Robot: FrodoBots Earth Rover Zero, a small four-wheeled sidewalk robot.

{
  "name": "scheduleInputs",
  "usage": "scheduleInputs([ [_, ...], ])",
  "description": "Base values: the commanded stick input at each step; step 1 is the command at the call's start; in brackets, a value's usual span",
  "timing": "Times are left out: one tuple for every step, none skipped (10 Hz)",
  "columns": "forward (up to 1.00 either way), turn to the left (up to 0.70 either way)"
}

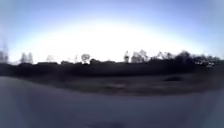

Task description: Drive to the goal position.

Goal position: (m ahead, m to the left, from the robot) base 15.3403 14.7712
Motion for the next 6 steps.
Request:
scheduleInputs([
  [0.00,1.00],
  [0.00,1.00],
  [0.00,1.00],
  [0.00,1.00],
  [0.00,1.00],
  [0.00,1.00],
])
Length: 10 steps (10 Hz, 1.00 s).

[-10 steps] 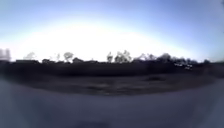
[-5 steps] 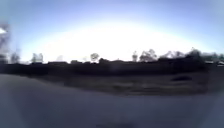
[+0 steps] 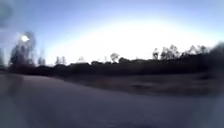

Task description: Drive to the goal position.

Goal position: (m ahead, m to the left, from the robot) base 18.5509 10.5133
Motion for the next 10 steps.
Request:
scheduleInputs([
  [0.00,1.00],
  [0.00,1.00],
  [0.00,0.32],
  [0.27,0.00],
  [0.62,0.00],
  [0.85,0.00],
  [1.00,0.00],
  [1.00,0.00],
  [1.00,0.00],
  [1.00,0.00],
])
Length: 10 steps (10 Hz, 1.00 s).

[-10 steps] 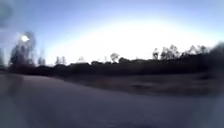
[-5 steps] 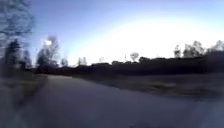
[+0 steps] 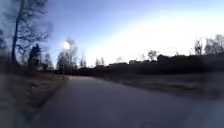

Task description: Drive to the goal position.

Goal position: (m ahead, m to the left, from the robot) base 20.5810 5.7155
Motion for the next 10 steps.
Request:
scheduleInputs([
  [1.00,0.00],
  [1.00,0.00],
  [1.00,0.00],
  [1.00,0.00],
  [1.00,0.00],
  [1.00,0.00],
  [1.00,0.00],
  [1.00,0.00],
  [1.00,0.18],
  [1.00,0.40],
])
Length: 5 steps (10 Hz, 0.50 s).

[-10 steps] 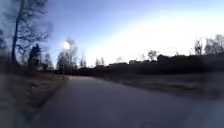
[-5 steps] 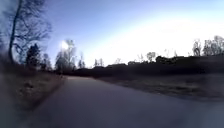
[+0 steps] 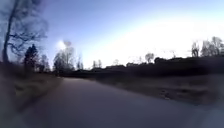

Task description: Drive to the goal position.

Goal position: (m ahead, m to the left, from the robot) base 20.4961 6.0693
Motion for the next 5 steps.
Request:
scheduleInputs([
  [1.00,0.40],
  [1.00,0.40],
  [1.00,0.40],
  [1.00,0.40],
  [1.00,0.27],
])
